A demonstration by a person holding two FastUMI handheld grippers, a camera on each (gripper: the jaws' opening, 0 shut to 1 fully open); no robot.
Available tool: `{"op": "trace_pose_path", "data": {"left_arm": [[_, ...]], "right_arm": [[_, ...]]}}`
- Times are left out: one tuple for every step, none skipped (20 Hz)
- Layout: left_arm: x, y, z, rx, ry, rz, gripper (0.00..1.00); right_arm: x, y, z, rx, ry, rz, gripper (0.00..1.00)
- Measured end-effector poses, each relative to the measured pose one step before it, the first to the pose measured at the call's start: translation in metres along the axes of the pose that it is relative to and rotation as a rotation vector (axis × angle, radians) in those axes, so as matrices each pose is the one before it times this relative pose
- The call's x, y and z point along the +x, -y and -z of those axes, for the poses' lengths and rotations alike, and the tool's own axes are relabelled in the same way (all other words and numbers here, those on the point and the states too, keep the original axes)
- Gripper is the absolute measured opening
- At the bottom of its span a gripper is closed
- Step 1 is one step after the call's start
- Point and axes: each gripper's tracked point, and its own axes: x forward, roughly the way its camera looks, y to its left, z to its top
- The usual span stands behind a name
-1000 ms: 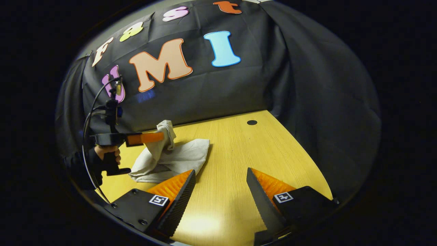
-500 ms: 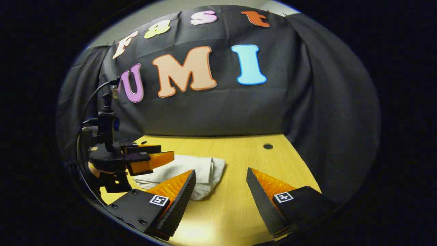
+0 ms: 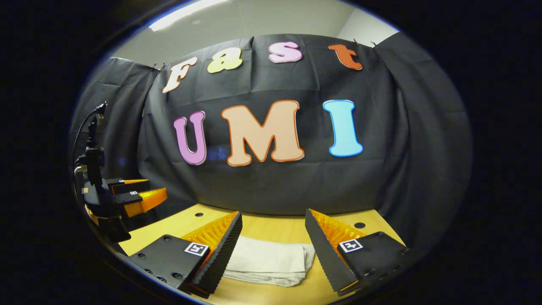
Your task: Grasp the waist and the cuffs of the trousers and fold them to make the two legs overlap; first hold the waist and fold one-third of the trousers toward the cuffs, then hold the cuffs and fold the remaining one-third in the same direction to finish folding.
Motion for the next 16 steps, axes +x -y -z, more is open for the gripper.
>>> {"op": "trace_pose_path", "data": {"left_arm": [[0.00016,-0.01321,-0.0013,0.00703,0.00556,-0.01874,0.94],[-0.00051,-0.00908,-0.00306,0.00508,0.0087,-0.01024,0.94],[0.00029,-0.00694,-0.00258,0.00244,0.0065,-0.00416,0.94],[-0.00049,-0.00496,-0.0015,-0.0003,0.00151,-0.00425,0.94],[-0.00038,-0.00388,-0.0001,-0.00212,0.00727,-0.00075,0.94],[-0.0003,-0.00131,-0.00169,-0.0033,0.0031,0.00332,0.94],[0.00105,0.00148,-0.00039,-0.00093,0.00296,0.00851,0.94],[-0.00013,0.00182,0.00048,0.00192,0.00306,0.00976,0.94],[0.00105,0.00065,0.00062,0.0007,-0.00234,0.0095,0.94],[0.00059,0.00115,0.00074,-0.00374,-0.00138,0.00912,0.94],[0.001,0.00276,-0.00077,-0.00675,0.00184,0.01022,0.94],[0.00036,0.00093,-0.00115,-0.00521,0.00138,0.00561,0.94],[0.00038,0.00047,0.00071,-0.00248,-0.00044,0.00585,0.94],[0.00029,0.001,-0.00252,-0.00206,0.00262,0.00688,0.95],[0.00046,0.00134,0.00152,-0.00073,0.00102,0.00305,0.96],[0.00078,-0.00053,-0.00025,0.00016,0.00008,0.00121,0.96]], "right_arm": [[0.00096,-0.0068,-0.00771,0.00298,0.02001,-0.0015,0.96],[-0.00036,-0.00371,-0.00688,0.00128,0.02013,0.00613,0.92],[-0.00031,-0.00252,-0.00523,-0.00068,0.01353,0.00734,0.95],[0.00036,-0.00059,-0.0001,0.00006,0.00727,0.00853,0.95],[-0.00082,-0.00146,-0.00023,0.002,-0.0009,0.00799,0.96],[-0.00153,-0.00055,-0.00165,0.00428,0.0033,0.00878,0.96],[-0.00044,0.00025,-0.00165,-0.00078,0.00503,0.00891,0.96],[-0.00129,0.00189,-0.00106,-0.00553,0.00585,0.00941,0.95],[-0.00024,0.00101,-0.00174,-0.0073,0.00289,0.00696,0.96],[-0.00002,0.00038,-0.00012,-0.00886,-0.00148,0.00639,0.96],[-0.00093,0.0015,-0.00275,-0.00782,0.00709,0.00743,0.95],[-0.00135,0.00131,-0.00395,-0.00619,0.0099,0.00823,0.95],[-0.00002,0.00011,-0.00359,-0.0048,0.009,0.00608,0.92],[0.00008,-0.00044,-0.00064,-0.00723,0.00559,0.00086,0.96],[0.00046,-0.00162,0.0003,-0.01022,-0.0012,0.00042,0.92],[0.00035,-0.00076,0.00145,-0.01137,-0.00278,-0.00052,0.96]]}}
